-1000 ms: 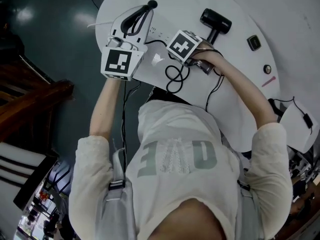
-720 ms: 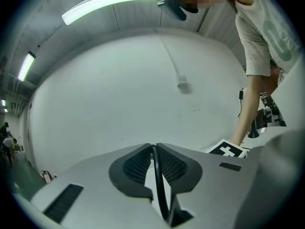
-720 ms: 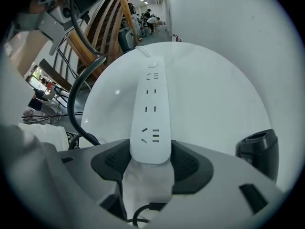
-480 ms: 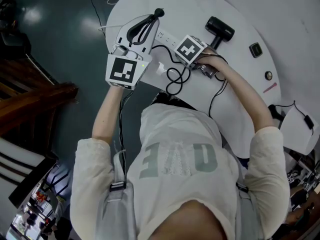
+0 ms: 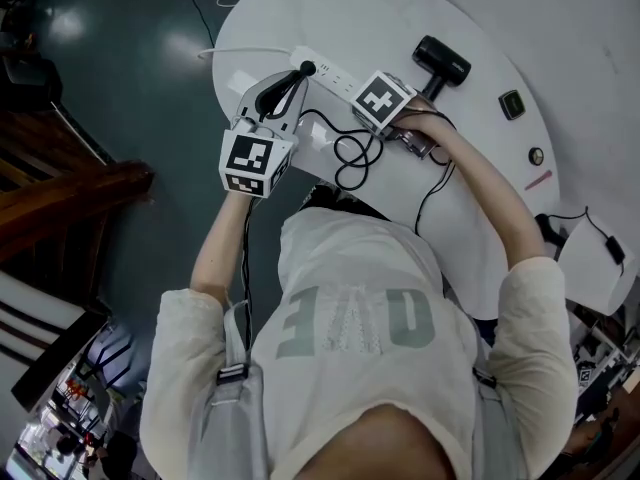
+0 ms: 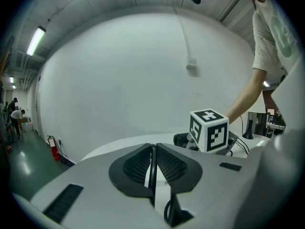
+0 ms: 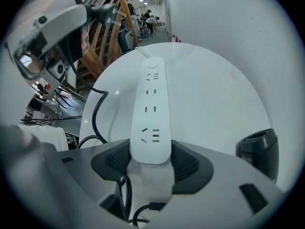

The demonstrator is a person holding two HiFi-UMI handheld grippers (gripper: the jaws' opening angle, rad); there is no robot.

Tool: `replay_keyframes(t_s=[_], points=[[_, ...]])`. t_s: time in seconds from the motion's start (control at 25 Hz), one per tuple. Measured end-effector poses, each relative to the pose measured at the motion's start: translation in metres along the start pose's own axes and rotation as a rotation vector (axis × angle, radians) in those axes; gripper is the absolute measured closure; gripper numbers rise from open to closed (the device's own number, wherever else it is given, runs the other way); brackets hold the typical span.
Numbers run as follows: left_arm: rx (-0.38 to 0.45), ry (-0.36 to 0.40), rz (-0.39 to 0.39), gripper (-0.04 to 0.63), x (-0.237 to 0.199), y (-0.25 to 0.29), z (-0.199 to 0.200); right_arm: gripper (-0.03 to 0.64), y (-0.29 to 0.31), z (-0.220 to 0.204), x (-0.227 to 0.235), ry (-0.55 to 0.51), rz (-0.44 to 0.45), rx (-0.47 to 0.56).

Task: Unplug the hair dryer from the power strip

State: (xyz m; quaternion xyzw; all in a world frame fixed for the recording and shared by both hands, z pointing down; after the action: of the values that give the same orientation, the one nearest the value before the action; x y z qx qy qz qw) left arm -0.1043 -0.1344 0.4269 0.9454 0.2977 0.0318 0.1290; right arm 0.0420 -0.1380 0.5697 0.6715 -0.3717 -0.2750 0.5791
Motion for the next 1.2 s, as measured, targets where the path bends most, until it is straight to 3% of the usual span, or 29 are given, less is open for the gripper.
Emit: replay_keyframes(t_s=[0.2, 0.32, 0.56, 0.8, 1.08, 1.16, 1.2], points=[[-0.076, -0.051, 0.012, 0.543, 0.006, 0.000, -0.036, 0.350, -0.002, 0.000, 0.005, -0.001, -0.019, 0.001], [-0.127, -0.025, -0.002, 0.543, 0.019, 0.003, -0.055, 0.350, -0.004, -0.003, 0.006, 0.000, -0.037, -0.008], [-0.217, 0.116, -0.049, 0.541, 0.044, 0.006, -0.079, 0.350, -0.003, -0.002, 0.003, -0.002, -0.029, 0.008], [-0.370, 0.309, -0.096, 0.541, 0.066, 0.005, -0.107, 0.350, -0.003, -0.003, 0.002, 0.005, -0.025, -0.002], [-0.407, 0.328, -0.127, 0.534, 0.092, 0.007, -0.115, 0.350, -0.004, -0.002, 0.002, 0.006, -0.026, 0.003], [-0.429, 0.289, -0.160, 0.447, 0.101, 0.008, -0.121, 0.350, -0.003, -0.002, 0.000, 0.010, -0.022, 0.005], [-0.436, 0.263, -0.168, 0.441, 0.105, 0.008, -0.123, 0.350, -0.003, -0.002, -0.001, 0.011, -0.017, 0.005]])
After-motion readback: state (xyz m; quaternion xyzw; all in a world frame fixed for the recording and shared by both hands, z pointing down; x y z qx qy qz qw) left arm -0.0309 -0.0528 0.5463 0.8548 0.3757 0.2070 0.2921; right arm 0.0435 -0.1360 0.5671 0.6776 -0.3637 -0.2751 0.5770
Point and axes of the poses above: the fingertips, and each gripper's own axes: y forward along the fingers, x to its right, z out of its top, the point moved 3 cm from there along -y, backward along the fingers
